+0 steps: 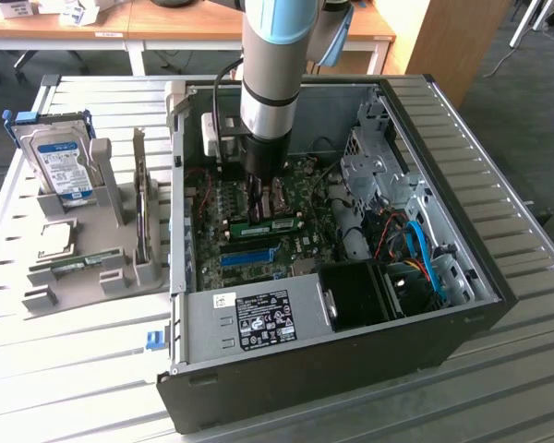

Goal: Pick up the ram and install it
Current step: 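Press down the ram until it locks into place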

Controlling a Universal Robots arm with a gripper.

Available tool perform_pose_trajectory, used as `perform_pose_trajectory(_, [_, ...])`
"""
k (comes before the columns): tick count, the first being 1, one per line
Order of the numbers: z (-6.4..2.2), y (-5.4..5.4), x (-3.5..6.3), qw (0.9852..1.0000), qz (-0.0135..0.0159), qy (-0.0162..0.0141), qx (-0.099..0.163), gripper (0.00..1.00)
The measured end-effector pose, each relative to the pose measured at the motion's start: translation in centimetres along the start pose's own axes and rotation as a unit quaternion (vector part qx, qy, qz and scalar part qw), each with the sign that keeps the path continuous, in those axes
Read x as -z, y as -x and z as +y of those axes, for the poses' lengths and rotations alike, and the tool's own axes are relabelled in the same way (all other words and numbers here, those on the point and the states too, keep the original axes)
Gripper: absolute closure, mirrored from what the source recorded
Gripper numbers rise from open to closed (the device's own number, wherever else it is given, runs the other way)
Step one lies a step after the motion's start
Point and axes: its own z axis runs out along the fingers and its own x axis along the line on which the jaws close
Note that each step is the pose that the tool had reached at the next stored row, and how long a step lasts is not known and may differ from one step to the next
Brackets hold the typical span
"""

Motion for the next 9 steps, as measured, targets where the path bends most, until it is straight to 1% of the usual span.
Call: perform_pose_trajectory(9, [-0.01, 0.0, -0.11, 1.0, -0.0001, 0.0, 0.0, 0.89])
